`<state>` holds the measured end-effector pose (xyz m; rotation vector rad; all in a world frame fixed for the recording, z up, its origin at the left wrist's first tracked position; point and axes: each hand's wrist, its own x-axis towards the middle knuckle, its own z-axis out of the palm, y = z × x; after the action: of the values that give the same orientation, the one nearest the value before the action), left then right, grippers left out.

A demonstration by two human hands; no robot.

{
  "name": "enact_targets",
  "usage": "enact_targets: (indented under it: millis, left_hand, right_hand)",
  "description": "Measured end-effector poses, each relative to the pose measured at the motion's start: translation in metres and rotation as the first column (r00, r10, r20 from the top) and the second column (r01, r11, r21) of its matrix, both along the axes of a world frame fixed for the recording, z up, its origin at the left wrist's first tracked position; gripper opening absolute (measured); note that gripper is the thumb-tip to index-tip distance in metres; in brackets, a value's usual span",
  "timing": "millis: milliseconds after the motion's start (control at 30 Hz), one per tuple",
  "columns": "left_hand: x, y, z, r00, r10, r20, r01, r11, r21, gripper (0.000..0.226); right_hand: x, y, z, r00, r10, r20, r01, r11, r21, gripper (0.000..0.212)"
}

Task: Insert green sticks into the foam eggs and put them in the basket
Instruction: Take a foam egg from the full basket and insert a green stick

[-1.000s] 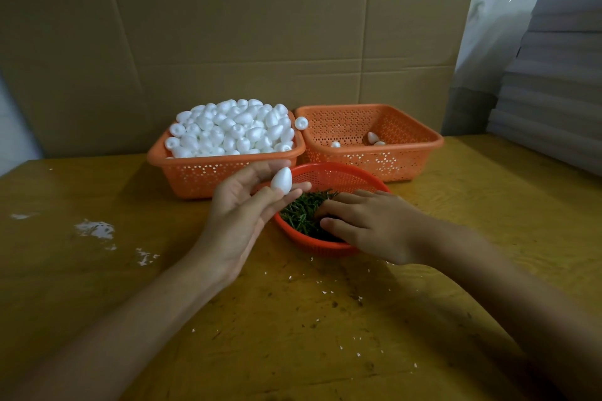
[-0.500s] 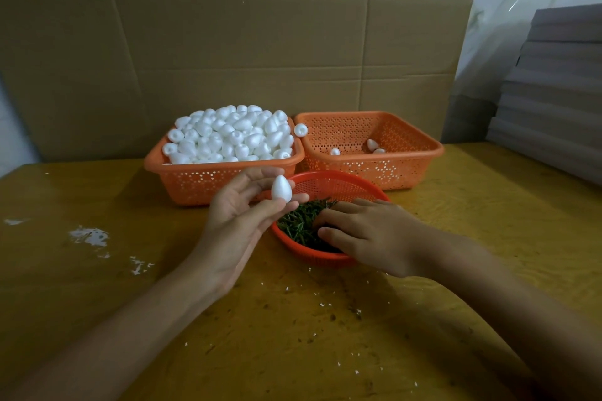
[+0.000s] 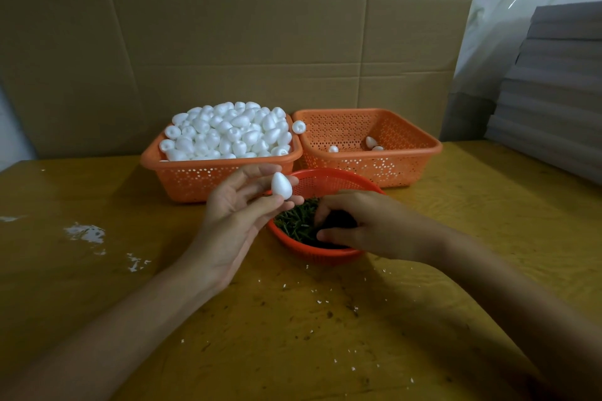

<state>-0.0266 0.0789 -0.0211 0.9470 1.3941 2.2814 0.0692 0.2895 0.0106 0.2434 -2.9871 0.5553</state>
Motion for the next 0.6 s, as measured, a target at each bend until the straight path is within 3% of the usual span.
enact_targets:
  millis: [267,467,600]
  left_hand:
    - [0.001,0.001,0.001,1.0,0.022,0.002,-0.022,1.0,-0.019,0.039]
    - [0.001,0.0,0.001,1.0,0.019,0.005,-0.019,0.999,-0.028,0.039]
    - [0.0,0.0,0.001,0.999,0.04,0.024,-0.039,0.999,-0.031,0.042]
  right_hand:
    - [-0.007,0.009,-0.003,0.981,-0.025,-0.192,-0.01,0.984,-0.18,0.006]
    - [-0.007,0.01,0.0,0.983,-0.068,-0.172,0.005,0.939,-0.344,0.012]
    - [-0.003,0.012,0.003,0.981,-0.12,-0.155,0.014,0.832,-0.555,0.017]
